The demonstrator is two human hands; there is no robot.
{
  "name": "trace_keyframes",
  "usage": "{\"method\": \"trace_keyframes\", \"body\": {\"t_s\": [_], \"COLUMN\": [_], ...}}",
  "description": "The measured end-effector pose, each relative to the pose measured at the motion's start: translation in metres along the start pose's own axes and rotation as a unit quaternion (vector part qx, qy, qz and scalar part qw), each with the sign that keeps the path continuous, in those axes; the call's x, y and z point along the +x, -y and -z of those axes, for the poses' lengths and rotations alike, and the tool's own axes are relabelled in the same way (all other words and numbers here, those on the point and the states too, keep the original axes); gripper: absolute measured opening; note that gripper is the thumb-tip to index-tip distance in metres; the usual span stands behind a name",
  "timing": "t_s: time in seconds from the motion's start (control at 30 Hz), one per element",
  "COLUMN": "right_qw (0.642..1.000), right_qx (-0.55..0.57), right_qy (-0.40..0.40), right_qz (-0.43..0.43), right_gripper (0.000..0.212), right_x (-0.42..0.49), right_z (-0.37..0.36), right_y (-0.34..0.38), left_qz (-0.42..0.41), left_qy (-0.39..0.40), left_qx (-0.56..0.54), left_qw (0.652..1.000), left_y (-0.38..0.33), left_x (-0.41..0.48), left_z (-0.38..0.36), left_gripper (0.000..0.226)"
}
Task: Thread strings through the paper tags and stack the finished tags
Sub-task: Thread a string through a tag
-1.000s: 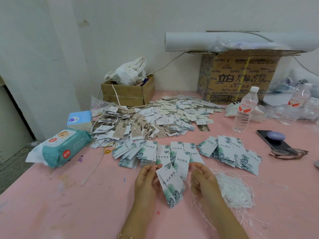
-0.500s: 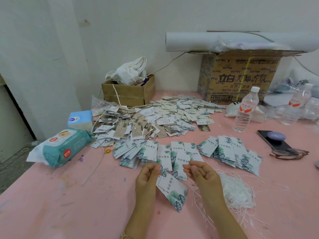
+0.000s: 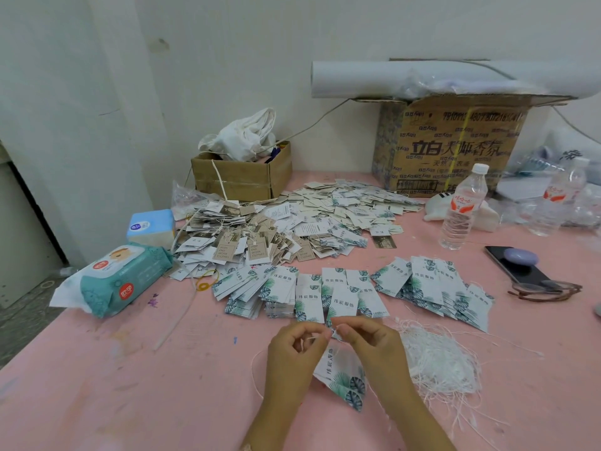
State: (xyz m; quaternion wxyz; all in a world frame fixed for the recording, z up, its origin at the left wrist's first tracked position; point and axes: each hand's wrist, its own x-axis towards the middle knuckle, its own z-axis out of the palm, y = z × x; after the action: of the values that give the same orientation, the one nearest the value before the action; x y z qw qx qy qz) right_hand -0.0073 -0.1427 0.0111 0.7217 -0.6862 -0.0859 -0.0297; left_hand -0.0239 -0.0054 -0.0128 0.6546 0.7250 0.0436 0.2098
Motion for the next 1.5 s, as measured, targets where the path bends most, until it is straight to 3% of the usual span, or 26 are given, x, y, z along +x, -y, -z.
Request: {"method": "trace_keyframes", "body": {"t_s": [0.37, 0.6, 0.83, 1.03, 1.5], "right_qw": [1.0, 1.0, 0.999, 0.999, 0.999], "right_qx": [-0.009, -0.029, -0.041, -0.036, -0.031], "right_qy": [-0.007, -0.006, -0.005, -0.021, -0.014], "right_qz": [-0.002, 0.001, 0.02, 0.025, 0.036], "right_gripper": [0.015, 0.011, 0.018, 0.012, 0.008], "right_x": [-0.0002, 0.0007, -0.0002, 0.0006, 0.0012], "right_z": [-0.0029, -0.0024, -0.0042, -0.0036, -0.0025], "right_y": [-0.0027, -0.005, -0.0059, -0.0067, -0.009], "left_qz": [0.037, -0.001, -0.004, 0.001, 0.017], "left_qy": [0.01, 0.032, 0.029, 0.024, 0.036], "left_qx": [-0.043, 0.009, 0.016, 0.008, -0.03], "left_qw": [0.998, 0.999, 0.999, 1.0, 0.999], "left_y": [-0.0033, -0.0064, -0.0077, -0.0074, -0.0067], "left_x": [-0.0016, -0.0033, -0.004, -0.0031, -0.003], "left_z": [0.0005, -0.0008, -0.001, -0.0012, -0.0004], "left_gripper": [0.008, 0.025, 0.014, 0.022, 0.011]}}
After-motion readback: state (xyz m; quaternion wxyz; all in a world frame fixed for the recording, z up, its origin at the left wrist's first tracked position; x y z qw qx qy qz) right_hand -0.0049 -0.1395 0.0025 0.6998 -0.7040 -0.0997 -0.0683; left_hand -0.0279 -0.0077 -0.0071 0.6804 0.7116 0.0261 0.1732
